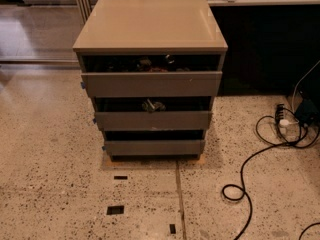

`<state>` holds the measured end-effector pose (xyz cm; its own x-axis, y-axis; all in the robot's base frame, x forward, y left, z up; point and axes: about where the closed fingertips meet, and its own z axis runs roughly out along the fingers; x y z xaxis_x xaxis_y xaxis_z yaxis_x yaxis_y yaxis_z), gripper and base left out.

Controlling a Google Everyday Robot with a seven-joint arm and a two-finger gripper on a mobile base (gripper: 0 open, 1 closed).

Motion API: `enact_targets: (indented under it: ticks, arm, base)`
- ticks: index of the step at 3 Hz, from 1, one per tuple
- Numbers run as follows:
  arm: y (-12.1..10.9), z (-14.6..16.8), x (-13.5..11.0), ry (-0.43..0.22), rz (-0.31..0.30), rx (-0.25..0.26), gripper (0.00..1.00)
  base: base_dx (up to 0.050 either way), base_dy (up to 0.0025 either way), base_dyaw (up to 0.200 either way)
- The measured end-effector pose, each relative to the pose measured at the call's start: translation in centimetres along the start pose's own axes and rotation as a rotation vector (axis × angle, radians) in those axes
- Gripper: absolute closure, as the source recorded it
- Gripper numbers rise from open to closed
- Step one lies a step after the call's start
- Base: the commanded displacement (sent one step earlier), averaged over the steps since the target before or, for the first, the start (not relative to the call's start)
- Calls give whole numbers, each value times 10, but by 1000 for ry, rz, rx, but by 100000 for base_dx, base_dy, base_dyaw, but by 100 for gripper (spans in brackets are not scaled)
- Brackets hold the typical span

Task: Place redbull can into top drawer

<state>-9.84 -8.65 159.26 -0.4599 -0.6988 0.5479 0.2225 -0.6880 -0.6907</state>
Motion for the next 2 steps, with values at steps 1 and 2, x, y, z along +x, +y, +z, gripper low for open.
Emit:
enact_targets:
  ticks: [1,2]
  arm:
    - [3,3,3,13,10,-7,0]
    - [15,20,8,67,48,-63,0]
  base:
    - [0,0,0]
    - [0,0,0]
